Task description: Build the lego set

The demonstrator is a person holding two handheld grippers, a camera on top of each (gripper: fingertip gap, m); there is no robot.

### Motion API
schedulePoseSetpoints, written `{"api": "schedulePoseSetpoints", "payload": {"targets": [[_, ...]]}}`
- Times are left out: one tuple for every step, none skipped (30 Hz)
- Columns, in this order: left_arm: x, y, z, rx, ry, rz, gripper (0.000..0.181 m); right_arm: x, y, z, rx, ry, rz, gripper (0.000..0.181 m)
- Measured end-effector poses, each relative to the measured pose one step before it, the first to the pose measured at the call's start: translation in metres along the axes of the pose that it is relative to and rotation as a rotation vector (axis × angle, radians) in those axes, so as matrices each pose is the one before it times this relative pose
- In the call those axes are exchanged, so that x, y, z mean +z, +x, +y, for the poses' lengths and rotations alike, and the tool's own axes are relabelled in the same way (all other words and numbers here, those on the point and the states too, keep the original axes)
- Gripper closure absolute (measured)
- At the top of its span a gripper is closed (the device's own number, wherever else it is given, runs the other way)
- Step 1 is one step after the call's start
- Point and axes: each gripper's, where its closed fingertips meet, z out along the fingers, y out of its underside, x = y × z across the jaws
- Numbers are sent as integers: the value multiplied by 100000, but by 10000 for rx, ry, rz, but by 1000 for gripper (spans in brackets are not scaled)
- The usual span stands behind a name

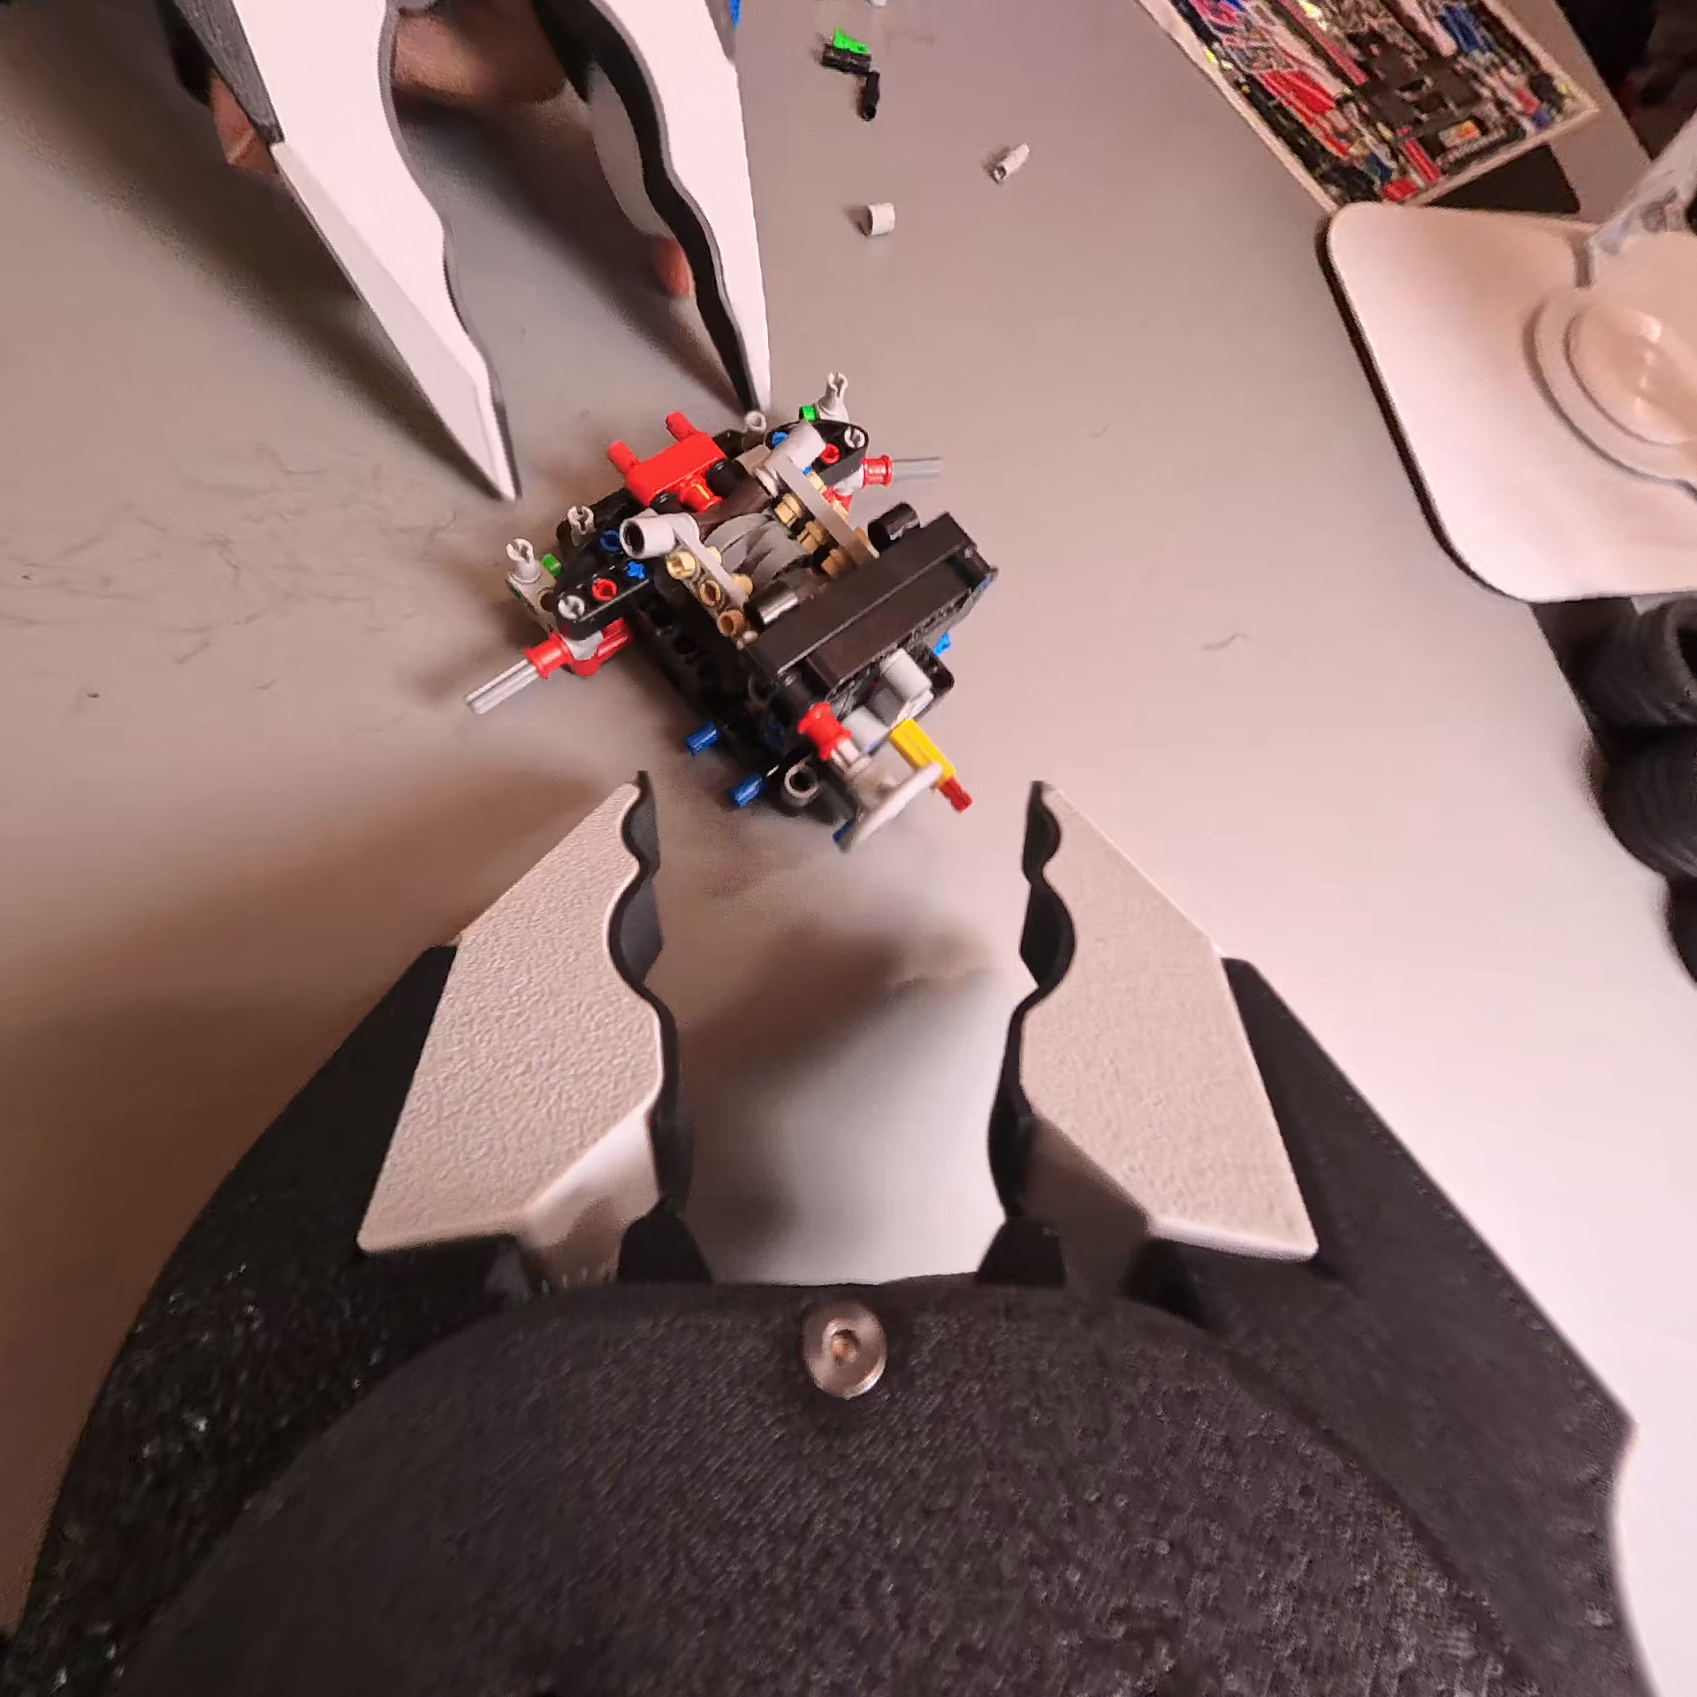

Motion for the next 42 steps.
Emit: {"api": "schedulePoseSetpoints", "payload": {"targets": [[316, -89, -276, 90, 49, -86, 117, 393, 8, -137, -244, 14, -99, 97], [210, -248, -155, 104, -39, -147, 116, 420, -66, -97, -206, -3, -160, 94], [104, -266, -177, -3, -5, -95, 119, 426, -84, -42, -135, -8, -185, 92], [79, -259, -126, -20, 29, -59, 120, 402, -31, -25, -75, 10, -146, 91], [56, -215, -19, 3, 21, -18, 122, 352, -30, -27, -30, 49, -117, 92], [36, -176, 52, -22, 22, 6, 125, 264, -14, -2, 38, 56, -84, 95], [-25, -217, 35, -71, 44, -12, 129, 104, -46, -85, 102, 117, -71, 102], [-99, -309, 54, -8, 11, -104, 132, 6, -85, 50, 27, 45, -33, 109], [-104, -326, 33, 81, 22, -121, 132, -95, -40, 98, 12, 14, 28, 117], [-86, -316, -7, 107, 51, -120, 129, -136, -48, 89, 10, 8, 45, 119], [-33, -166, -67, 129, 72, -11, 124, -137, -12, 108, 4, -22, 82, 119], [23, 80, -146, 106, 98, 159, 118, -131, 28, 110, 42, -49, 90, 121], [65, 258, -195, 54, 100, 282, 111, -93, 67, 100, 70, -51, 106, 121], [104, 198, -232, 42, 77, 251, 104, -52, 46, 57, 56, -25, 87, 121], [125, 37, -248, 90, 91, 145, 100, -25, -3, 18, 50, -14, 63, 122], [142, 26, -234, 104, 75, 135, 97, -21, -13, 16, 25, -24, 60, 122], [123, 87, -182, 77, 49, 162, 95, -13, 11, -6, 25, -37, 72, 123], [126, 15, -108, 57, 19, 101, 95, -13, -8, 4, 15, -38, 65, 123], [109, -1, -55, 43, -14, 64, 97, -15, -8, 10, 8, -26, 61, 123], [96, -88, 22, 26, -49, -12, 101, -10, 16, 0, 34, -24, 65, 123], [90, -67, 37, 41, -51, -41, 103, -3, -8, 11, 32, -11, 47, 124], [18, 74, -15, 88, -7, 7, 107, -18, 23, 15, 31, -7, 50, 124], [-23, 46, -28, 110, 24, -54, 112, -16, 24, 22, 46, -12, 42, 124], [-35, 61, -44, 120, 33, -48, 117, -22, 58, 39, 33, -7, 59, 125], [-10, 14, -4, 109, 4, -83, 119, -38, 202, 70, 15, -16, 158, 131], [20, 15, 1, 100, -15, -70, 121, -32, 110, 23, -47, 18, 100, 134], [43, 58, 19, 90, -24, -20, 122, -6, -35, -7, 32, 14, -6, 134], [14, 112, -10, 76, -7, 23, 124, -9, -42, 7, 19, -3, -12, 134], [11, 93, -10, 63, 2, 32, 127, -7, -16, 4, -27, -15, 9, 134], [-9, 42, -6, 34, 5, 6, 128, -9, -42, 6, -21, -19, -1, 134], [-10, -70, 8, 17, 2, -32, 127, -10, -7, 1, -4, -18, 10, 134], [-32, -163, 29, 10, -8, -62, 123, -7, -14, 0, -10, -1, 1, 134], [-37, -190, 65, 8, -18, -38, 119, -11, -12, 0, -17, 4, 0, 134], [-34, -136, 78, 6, -10, 38, 113, -15, -13, 12, -23, 0, -17, 134], [8, -30, 82, -8, -15, 147, 106, -12, -18, -5, -19, 3, -22, 134], [85, -28, 76, 0, -44, 187, 99, 3, -11, -7, -7, 5, -12, 134], [103, -102, 21, 78, -20, 156, 94, 3, -1, 8, -8, 6, -8, 134], [116, -105, -80, 112, 24, 166, 90, 1, -7, 0, 4, 2, -10, 134], [130, -75, -192, 55, 72, 180, 86, 4, 3, 1, 1, -5, 1, 134], [155, 1, -186, 23, 50, 210, 84, -7, -7, -4, -17, -3, 15, 134], [197, -24, -26, 23, -49, 157, 83, -7, -1, 9, -17, -1, 16, 134], [207, -63, 99, 50, -130, 92, 85, -7, -7, 1, -9, -2, 6, 134]]}}
